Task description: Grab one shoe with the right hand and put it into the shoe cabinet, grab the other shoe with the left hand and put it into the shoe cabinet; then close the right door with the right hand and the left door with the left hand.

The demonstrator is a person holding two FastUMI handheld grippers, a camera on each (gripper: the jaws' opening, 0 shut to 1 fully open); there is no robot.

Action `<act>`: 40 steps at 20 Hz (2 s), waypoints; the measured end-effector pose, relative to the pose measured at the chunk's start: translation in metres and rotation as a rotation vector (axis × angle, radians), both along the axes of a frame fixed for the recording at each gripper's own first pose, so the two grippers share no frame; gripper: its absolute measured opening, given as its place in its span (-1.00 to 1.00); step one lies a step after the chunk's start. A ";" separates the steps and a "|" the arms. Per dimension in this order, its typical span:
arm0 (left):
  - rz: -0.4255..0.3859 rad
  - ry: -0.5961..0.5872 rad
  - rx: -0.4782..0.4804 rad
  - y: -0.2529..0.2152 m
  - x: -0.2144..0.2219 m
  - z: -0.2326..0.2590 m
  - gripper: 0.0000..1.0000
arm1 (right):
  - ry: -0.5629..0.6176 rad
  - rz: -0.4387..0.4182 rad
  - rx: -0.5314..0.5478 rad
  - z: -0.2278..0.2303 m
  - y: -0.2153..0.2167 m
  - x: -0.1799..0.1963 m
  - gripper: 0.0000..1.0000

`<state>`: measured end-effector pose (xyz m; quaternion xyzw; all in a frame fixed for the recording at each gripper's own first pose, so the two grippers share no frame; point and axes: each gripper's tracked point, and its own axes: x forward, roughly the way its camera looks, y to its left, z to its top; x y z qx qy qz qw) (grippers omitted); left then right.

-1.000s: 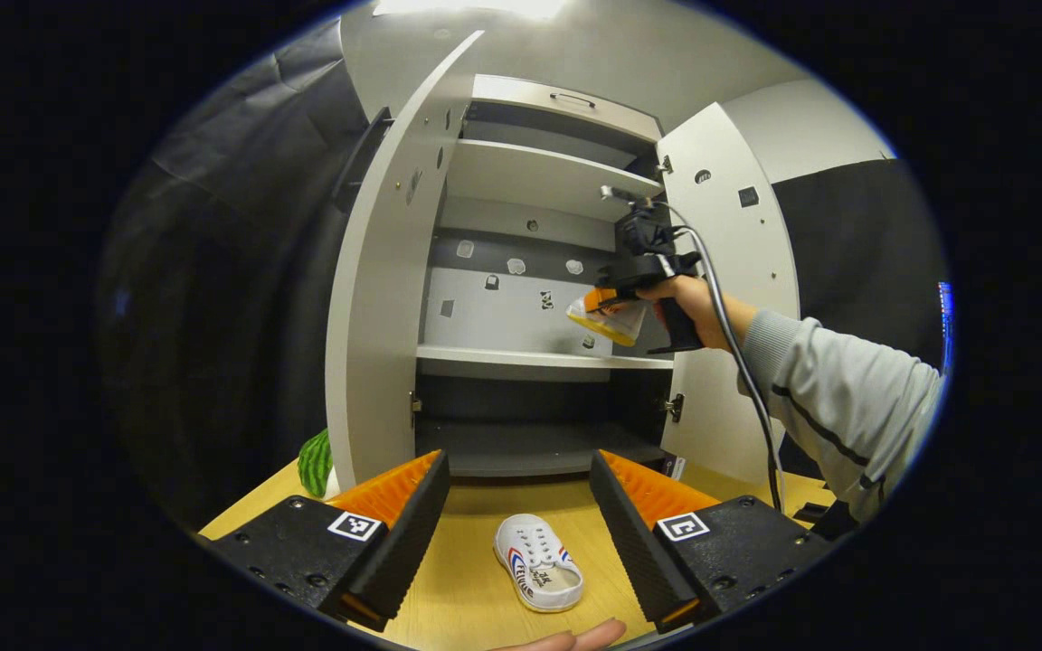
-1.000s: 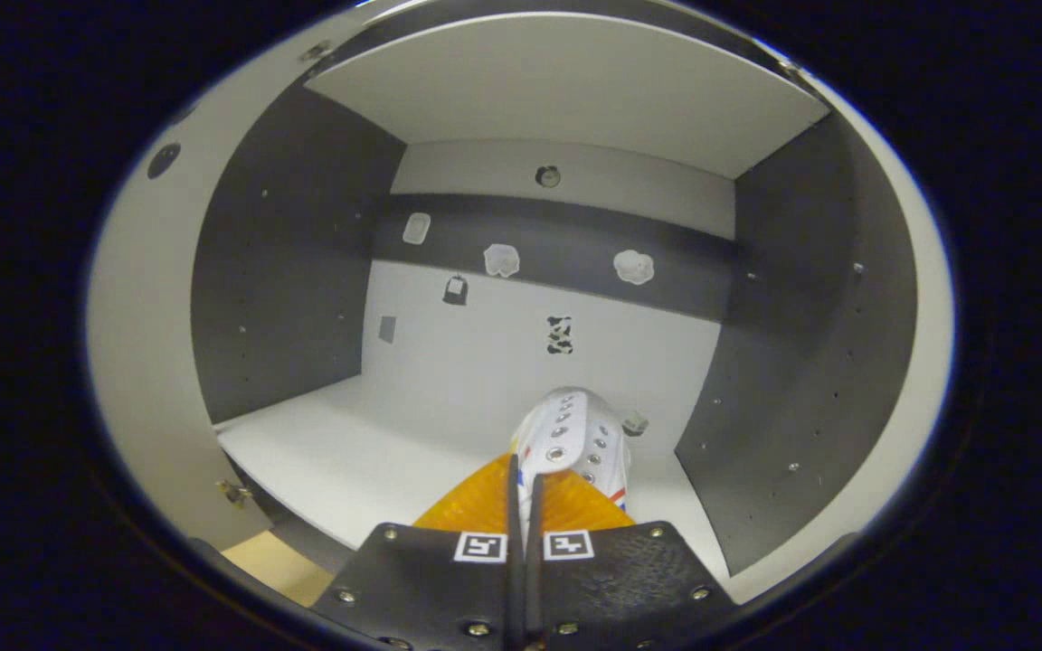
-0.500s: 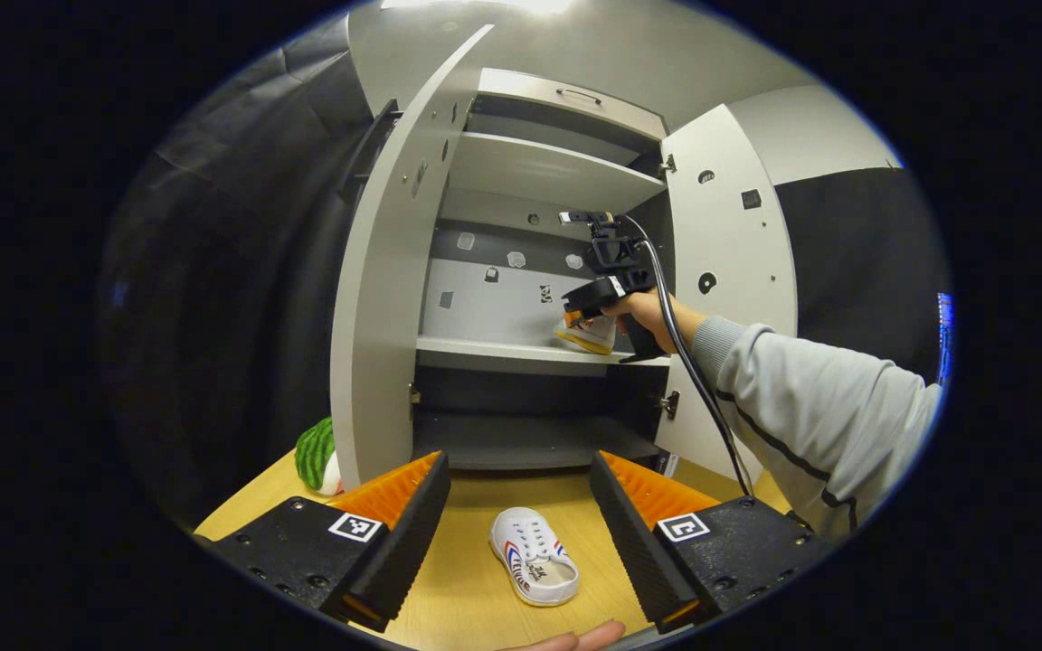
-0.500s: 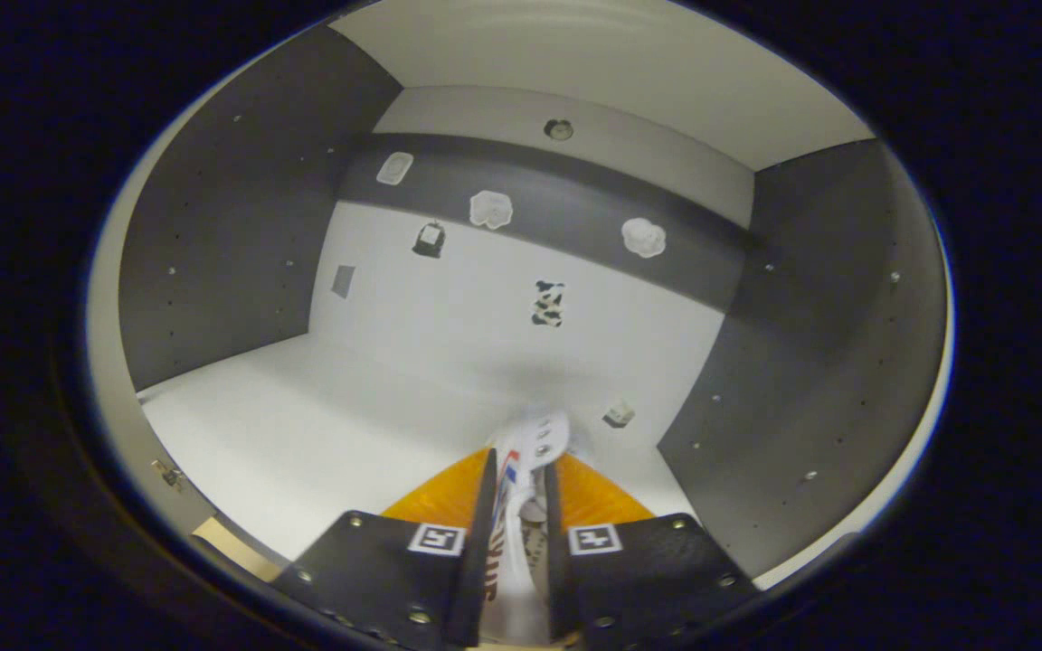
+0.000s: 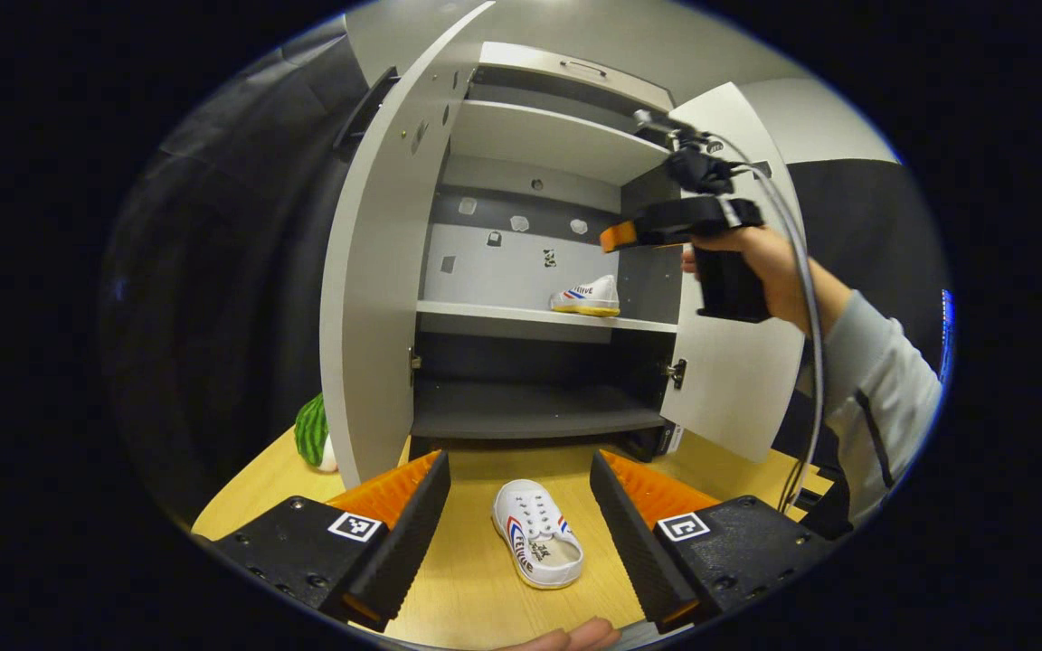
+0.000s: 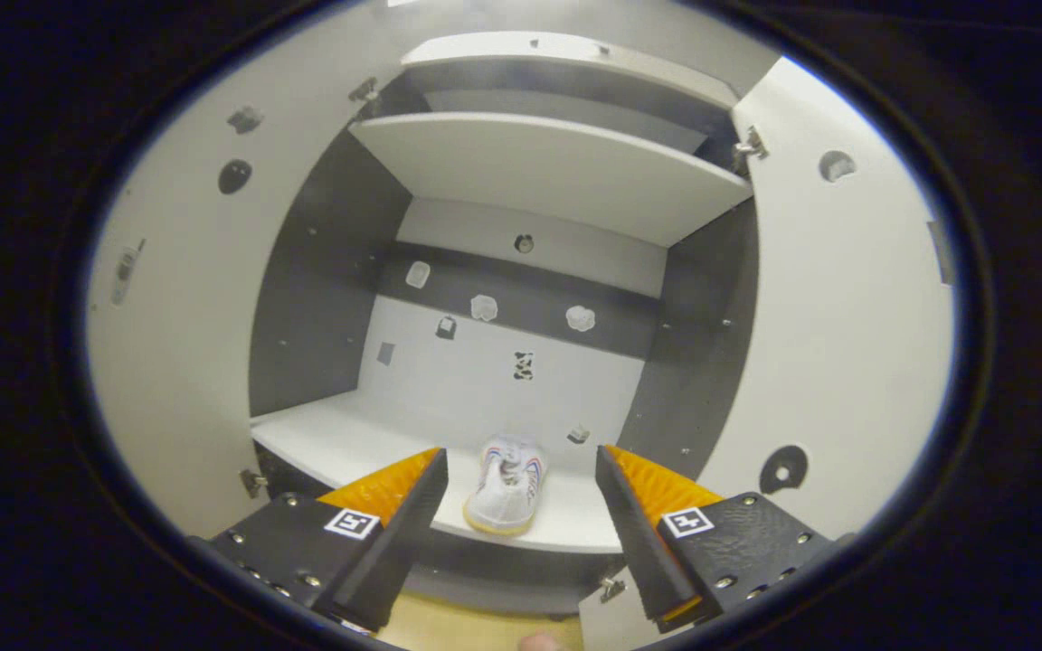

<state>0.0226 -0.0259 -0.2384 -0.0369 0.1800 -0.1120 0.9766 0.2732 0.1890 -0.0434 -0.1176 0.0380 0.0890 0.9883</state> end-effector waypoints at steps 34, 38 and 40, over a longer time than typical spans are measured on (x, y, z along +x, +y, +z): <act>0.002 0.554 0.064 -0.019 0.029 -0.230 -0.54 | 0.019 -0.078 0.307 -0.122 -0.129 -0.211 1.00; 0.021 0.514 0.092 -0.017 0.028 -0.228 -0.93 | 0.022 -0.068 0.307 -0.124 -0.126 -0.211 1.00; 0.017 0.456 0.124 -0.015 0.030 -0.213 -0.96 | 0.024 -0.072 0.303 -0.125 -0.127 -0.210 1.00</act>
